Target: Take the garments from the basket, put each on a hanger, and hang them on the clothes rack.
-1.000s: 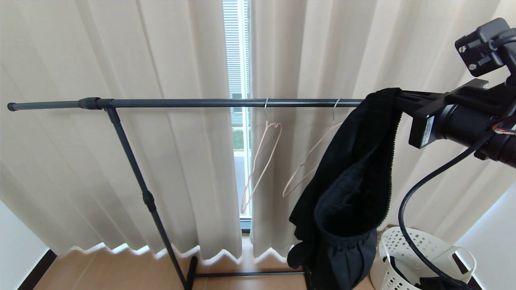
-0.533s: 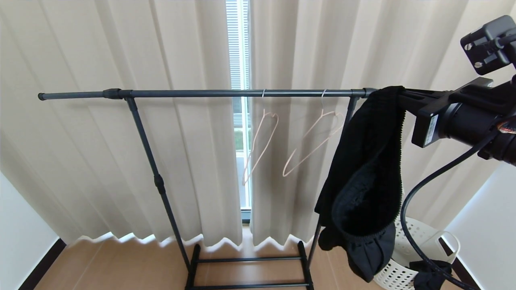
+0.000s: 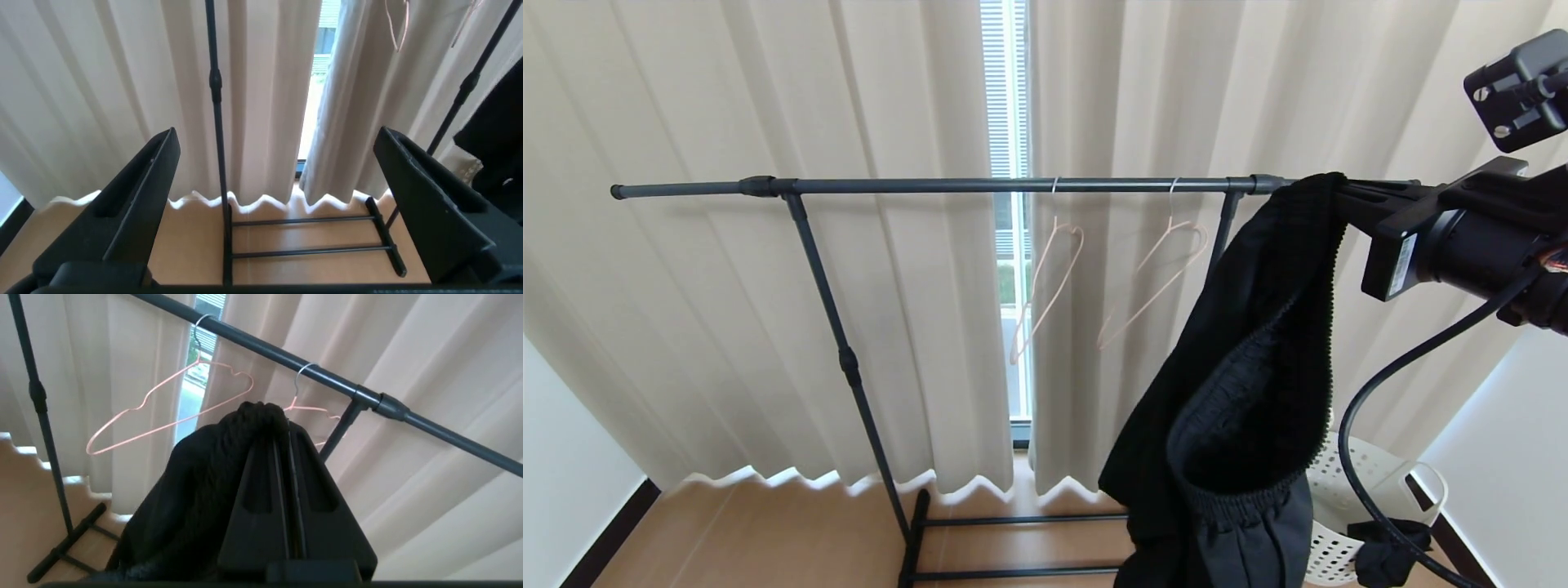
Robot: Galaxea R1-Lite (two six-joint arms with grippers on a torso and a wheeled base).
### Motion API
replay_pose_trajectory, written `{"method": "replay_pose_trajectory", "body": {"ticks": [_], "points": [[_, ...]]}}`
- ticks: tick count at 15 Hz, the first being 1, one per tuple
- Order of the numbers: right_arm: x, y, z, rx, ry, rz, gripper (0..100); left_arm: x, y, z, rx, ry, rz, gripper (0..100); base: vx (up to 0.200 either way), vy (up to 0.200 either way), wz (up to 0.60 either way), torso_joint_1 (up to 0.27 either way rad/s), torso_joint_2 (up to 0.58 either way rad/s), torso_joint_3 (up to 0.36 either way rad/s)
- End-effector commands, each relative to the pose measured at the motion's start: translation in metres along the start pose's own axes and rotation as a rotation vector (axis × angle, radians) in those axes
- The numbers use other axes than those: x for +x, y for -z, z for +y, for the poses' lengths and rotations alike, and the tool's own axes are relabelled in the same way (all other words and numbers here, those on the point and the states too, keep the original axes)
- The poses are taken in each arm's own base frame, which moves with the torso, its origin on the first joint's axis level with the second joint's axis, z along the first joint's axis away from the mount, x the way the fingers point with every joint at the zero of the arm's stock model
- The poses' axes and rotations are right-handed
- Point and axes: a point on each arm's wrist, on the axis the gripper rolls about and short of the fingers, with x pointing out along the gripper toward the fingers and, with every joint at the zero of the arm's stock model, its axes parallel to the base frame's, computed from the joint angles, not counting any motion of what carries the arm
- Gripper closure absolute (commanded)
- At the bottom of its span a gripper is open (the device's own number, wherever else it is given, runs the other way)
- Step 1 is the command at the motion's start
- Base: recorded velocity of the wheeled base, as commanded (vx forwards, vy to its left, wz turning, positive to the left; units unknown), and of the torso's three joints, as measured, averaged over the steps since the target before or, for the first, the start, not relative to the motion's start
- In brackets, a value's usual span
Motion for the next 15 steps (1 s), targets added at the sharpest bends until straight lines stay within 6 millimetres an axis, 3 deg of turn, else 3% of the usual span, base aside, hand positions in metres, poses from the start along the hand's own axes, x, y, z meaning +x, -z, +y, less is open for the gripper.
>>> {"method": "replay_pose_trajectory", "body": {"ticks": [1,6,8,9,11,12,13,15], "points": [[0.0,0.0,0.0,-0.001,-0.001,0.0,100,0.0,0.0,0.0,0.002,0.0,0.0,0,0.0,0.0,0.0,0.0,0.0,0.0],[0.0,0.008,0.003,-0.037,-0.024,0.025,100,0.0,0.0,0.0,0.113,0.0,0.003,0,0.0,0.0,0.0,0.0,0.0,0.0],[0.004,0.014,0.013,-0.105,-0.069,0.051,100,0.011,-0.003,-0.001,0.135,-0.02,0.135,0,0.0,0.0,0.0,0.0,0.0,0.0],[0.012,0.014,0.022,-0.108,-0.113,0.054,100,0.018,-0.014,-0.001,0.129,0.0,0.19,0,0.0,0.0,0.0,0.0,0.0,0.0],[0.055,0.007,0.033,-0.089,-0.135,0.053,100,0.034,-0.064,-0.001,0.1,0.059,0.208,0,0.0,0.0,0.0,0.0,0.0,0.0],[0.064,0.005,0.035,-0.074,-0.131,0.055,100,0.039,-0.076,-0.001,0.097,0.082,0.213,0,0.0,0.0,0.0,0.0,0.0,0.0],[0.077,0.001,0.042,-0.007,-0.125,0.068,100,0.071,-0.098,0.001,0.053,0.106,0.309,0,0.0,0.0,0.0,0.0,0.0,0.0],[0.079,0.004,0.051,0.08,-0.115,0.106,100,0.109,-0.114,0.002,-0.112,0.097,0.412,0,0.0,0.0,0.0,0.0,0.0,0.0]]}}
